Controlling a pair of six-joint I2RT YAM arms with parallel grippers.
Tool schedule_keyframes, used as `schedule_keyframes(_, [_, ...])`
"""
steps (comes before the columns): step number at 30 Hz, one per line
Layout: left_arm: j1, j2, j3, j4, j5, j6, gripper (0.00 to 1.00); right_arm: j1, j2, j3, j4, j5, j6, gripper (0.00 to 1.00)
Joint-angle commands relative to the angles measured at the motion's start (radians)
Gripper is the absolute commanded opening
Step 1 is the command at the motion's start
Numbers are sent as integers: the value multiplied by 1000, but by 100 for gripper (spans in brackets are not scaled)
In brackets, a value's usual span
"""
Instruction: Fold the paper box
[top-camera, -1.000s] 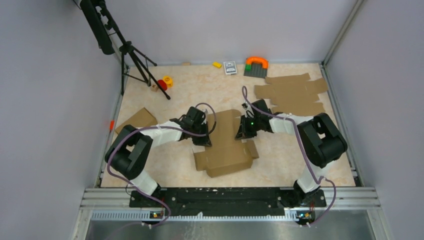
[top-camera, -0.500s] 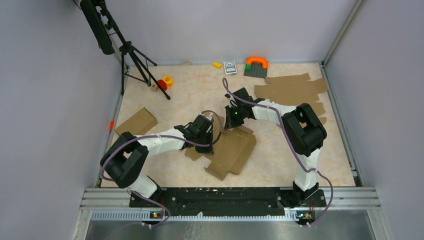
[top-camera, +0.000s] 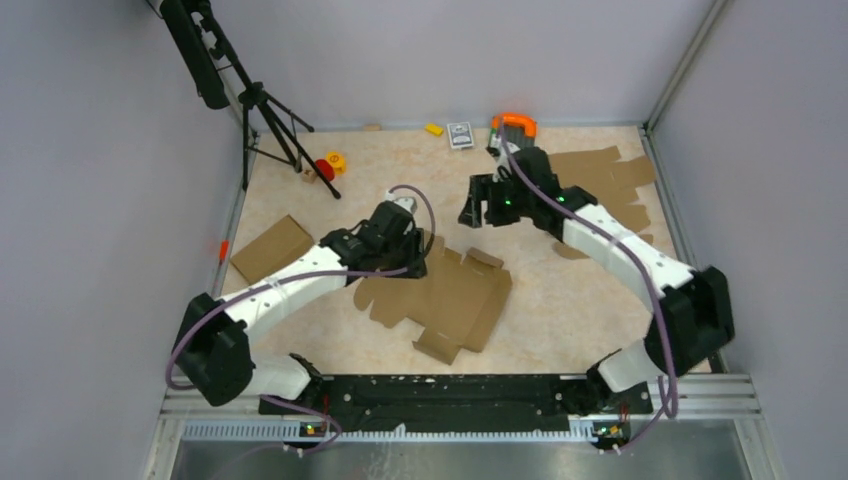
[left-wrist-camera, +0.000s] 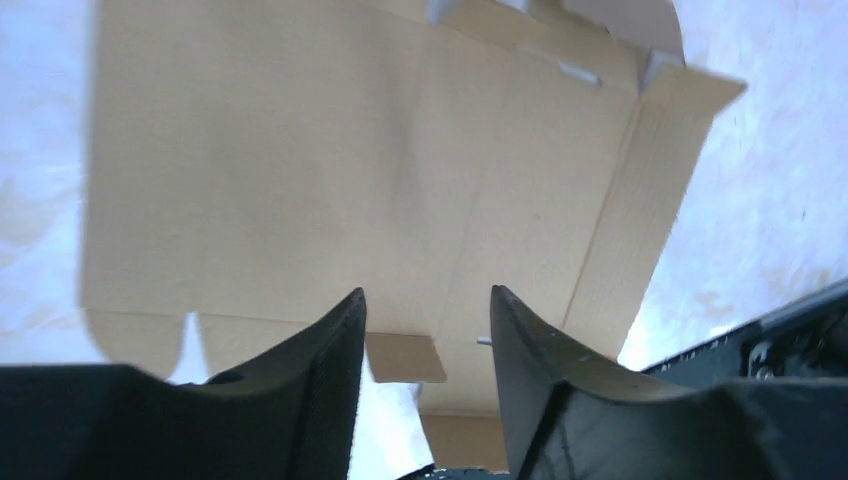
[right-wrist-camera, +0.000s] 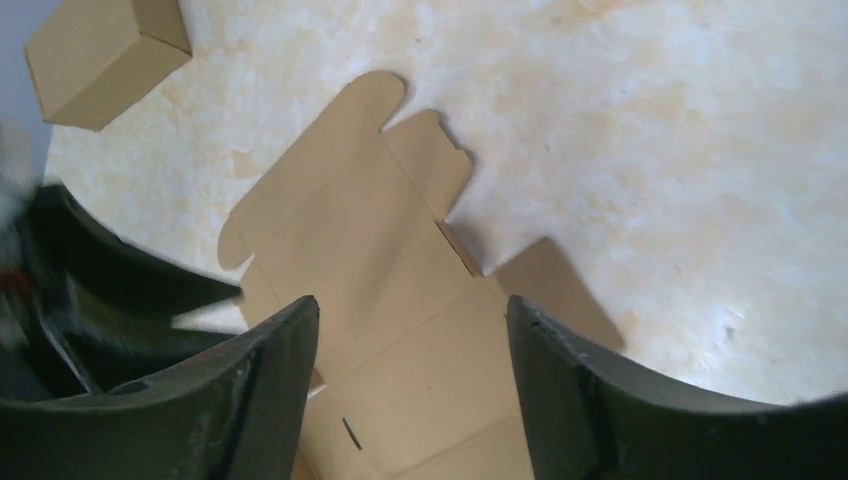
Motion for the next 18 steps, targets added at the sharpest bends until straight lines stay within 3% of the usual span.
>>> schedule_keyframes(1, [108, -61, 1, -46, -97, 73, 57, -35, -225, -192, -35, 100, 71, 75])
schedule_keyframes(4, [189, -37, -4, -41, -152, 86, 67, -34, -343, -323, -63, 154, 131, 88])
schedule_keyframes(8, [290, 12, -12, 22, -136, 79, 85, -35, -430, -487, -74, 139, 223, 89])
schedule_keyframes(12, [322, 100, 2, 51, -179, 79, 85, -24, -503, -646, 6, 89, 330, 83])
schedule_keyframes(18, [358, 214, 1, 78, -87, 67, 84, 20, -499, -756, 111, 71, 457, 78])
